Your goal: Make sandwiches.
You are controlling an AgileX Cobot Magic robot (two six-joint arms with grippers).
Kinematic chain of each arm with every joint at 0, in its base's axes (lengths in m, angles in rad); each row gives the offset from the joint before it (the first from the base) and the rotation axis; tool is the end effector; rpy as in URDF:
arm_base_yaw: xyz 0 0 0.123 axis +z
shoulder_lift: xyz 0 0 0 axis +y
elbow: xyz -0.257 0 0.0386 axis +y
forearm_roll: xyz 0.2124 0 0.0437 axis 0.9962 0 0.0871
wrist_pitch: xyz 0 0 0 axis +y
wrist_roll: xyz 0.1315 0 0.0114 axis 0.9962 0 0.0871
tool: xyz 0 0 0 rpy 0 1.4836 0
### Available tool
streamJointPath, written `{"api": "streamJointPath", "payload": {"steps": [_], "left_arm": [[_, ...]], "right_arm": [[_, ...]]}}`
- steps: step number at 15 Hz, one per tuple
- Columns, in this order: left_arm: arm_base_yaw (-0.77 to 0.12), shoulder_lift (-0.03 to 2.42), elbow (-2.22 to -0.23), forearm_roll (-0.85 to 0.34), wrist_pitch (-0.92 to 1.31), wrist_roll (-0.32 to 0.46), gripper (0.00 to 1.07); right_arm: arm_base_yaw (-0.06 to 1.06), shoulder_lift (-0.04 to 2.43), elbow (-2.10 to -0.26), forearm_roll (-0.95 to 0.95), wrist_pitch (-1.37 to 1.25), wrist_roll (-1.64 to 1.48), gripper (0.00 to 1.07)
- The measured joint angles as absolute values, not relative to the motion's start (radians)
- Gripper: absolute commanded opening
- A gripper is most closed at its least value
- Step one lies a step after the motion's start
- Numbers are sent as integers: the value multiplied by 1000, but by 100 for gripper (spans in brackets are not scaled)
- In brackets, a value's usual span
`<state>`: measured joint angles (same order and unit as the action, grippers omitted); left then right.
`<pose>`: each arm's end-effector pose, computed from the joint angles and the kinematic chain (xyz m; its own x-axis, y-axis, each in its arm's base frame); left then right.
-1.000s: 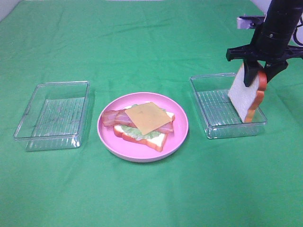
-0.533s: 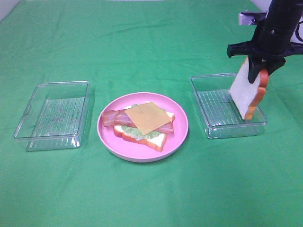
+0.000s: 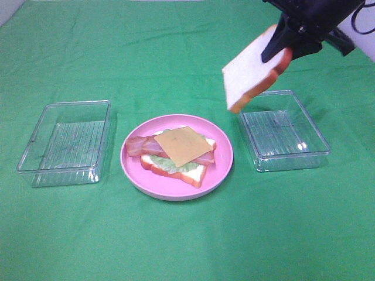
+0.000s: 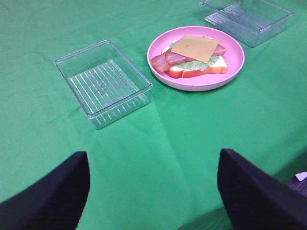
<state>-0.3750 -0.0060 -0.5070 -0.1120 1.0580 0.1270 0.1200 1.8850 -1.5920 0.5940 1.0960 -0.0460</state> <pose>0.0179 -0.0209 0.2445 -0.3759 0.2248 -0.8990 0.4742 0.8802 0.0218 0.3607 0.1097 0.2284 -0.9715 0.1019 -0.2141 -0.0304 0.8420 0.5386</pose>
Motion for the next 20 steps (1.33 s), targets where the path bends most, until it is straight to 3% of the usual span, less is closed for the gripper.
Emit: {"api": "streamJointPath", "payload": {"steps": [4,8,14,20], "left_arm": [[-375,-6,-507,-112,1058,127,71],[-375,-6,-507,-112,1058,127,71],[-375,-6,-507,-112,1058,127,71],[-375,-6,-507,-112,1058,127,71]], "right_arm": [[199,1885,-1294,1001,915,-269,0],[314,1884,-1140,1153,715,-334,0],[353,1954,-1111,1388,623,-465,0],[353,2036,-1111,1422,629,-508,0]]}}
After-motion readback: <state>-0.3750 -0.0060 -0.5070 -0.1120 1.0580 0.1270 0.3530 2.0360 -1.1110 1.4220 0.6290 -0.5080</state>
